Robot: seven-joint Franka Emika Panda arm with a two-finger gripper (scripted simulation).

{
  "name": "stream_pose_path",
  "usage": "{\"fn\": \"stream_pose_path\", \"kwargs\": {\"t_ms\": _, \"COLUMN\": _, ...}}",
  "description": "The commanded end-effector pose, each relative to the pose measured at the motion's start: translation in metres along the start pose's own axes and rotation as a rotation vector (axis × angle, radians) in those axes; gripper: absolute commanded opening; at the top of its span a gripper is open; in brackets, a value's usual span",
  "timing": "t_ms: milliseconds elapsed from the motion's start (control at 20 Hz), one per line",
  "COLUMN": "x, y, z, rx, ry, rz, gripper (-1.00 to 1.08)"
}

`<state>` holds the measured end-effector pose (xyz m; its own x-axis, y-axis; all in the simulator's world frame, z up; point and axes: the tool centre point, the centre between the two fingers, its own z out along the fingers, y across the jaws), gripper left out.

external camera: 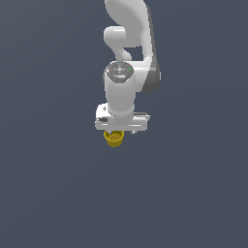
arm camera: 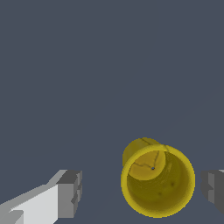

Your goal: Pick up the object and move it to a goal position.

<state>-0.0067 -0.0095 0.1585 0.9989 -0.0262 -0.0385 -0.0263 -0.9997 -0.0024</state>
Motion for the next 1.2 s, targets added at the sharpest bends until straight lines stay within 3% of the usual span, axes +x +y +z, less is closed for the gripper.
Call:
{"fn": "stream_pose_path", "kwargs": {"t_ms": 0, "x": 0.000, "y": 0.000, "z": 0.000, "rx": 0.000, "ry": 0.000, "rz": 0.000, "gripper": 0.28}}
{"fn": "stream_pose_path", "kwargs": {"t_ms": 300, "x": -0.001, "y": -0.001, "z": 0.003, "rx": -0.019, "ry": -0.020, "rz": -0.025, "gripper": 0.28}}
{"fn": "stream_pose_path", "kwargs": {"t_ms": 600, "x": -0.005, "y": -0.005, "z": 0.013, "rx": -0.079, "ry": -0.084, "rz": -0.102, "gripper": 0.28}}
{"fn": "stream_pose_path", "kwargs": {"t_ms": 850, "x": -0.013, "y": -0.008, "z": 0.026, "rx": -0.165, "ry": -0.177, "rz": -0.215, "gripper": 0.28}}
{"fn": "stream_pose_path", "kwargs": {"t_ms": 1150, "x": -0.029, "y": -0.010, "z": 0.048, "rx": -0.309, "ry": -0.334, "rz": -0.408, "gripper": 0.28}}
